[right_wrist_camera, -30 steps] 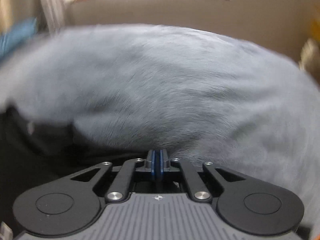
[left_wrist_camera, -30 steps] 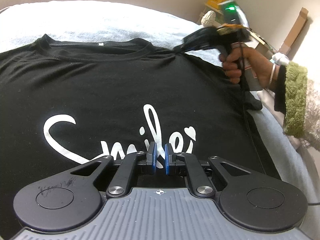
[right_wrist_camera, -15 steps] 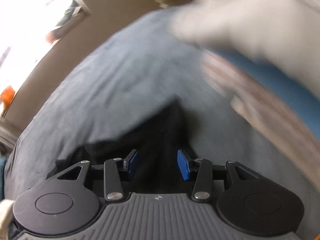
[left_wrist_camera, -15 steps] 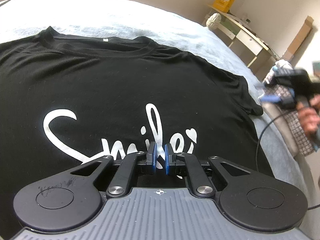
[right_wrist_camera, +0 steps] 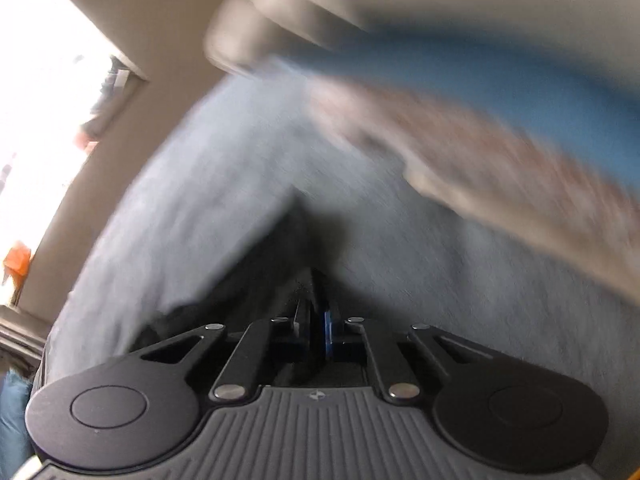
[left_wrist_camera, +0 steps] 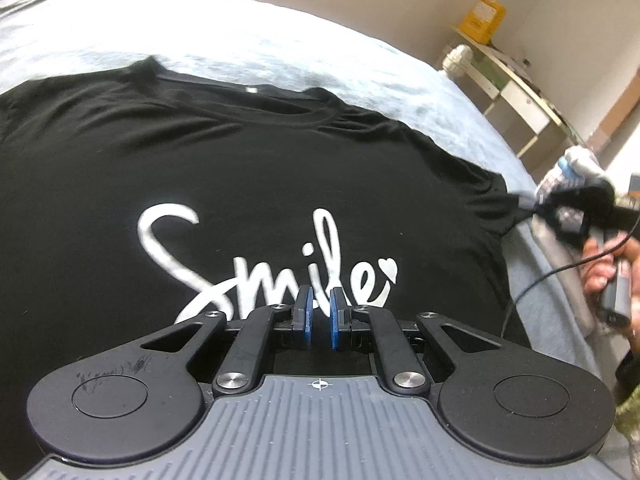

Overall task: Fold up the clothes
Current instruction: 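Fold the side and sleeve over the shirt middle with the right gripper while the left holds, then open both grippers to release the folded shirt side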

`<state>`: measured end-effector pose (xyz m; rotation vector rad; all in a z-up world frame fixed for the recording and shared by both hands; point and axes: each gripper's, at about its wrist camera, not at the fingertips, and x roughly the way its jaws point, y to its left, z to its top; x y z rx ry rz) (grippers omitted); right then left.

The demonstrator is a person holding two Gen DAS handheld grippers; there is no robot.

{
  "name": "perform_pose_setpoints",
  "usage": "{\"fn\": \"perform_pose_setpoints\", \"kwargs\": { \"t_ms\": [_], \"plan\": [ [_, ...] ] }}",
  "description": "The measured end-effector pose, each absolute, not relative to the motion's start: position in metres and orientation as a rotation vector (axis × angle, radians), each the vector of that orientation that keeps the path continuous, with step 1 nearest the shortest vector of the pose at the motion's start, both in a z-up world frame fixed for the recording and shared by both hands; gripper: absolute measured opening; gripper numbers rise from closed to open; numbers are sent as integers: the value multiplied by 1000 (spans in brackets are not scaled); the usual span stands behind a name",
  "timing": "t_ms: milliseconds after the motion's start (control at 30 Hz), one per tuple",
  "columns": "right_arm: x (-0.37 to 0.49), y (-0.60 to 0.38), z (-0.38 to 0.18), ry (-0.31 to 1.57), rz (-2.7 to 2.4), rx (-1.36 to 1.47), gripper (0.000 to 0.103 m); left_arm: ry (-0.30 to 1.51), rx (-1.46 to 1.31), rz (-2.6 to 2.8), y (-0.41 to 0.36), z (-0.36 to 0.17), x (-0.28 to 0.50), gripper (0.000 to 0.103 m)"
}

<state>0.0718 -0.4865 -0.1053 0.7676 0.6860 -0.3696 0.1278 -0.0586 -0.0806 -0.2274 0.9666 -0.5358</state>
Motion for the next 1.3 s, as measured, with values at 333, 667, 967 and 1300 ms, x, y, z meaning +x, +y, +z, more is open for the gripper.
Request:
{"fn": "perform_pose_setpoints", "kwargs": {
  "t_ms": [333, 667, 967, 1300],
  "plan": [
    [103, -233, -62, 929, 437, -304, 22, 941, -296, -475, -28, -68, 119, 8],
    [79, -327, -43, 979, 413, 293, 28, 922, -269, -552, -37, -69, 128, 8],
    [60, -382, -75, 1041, 241, 874, 28, 893, -164, -640, -76, -64, 144, 8],
    [116, -405, -86, 917, 130, 853, 27, 785, 341, -809, -174, -90, 123, 20]
  ]
}}
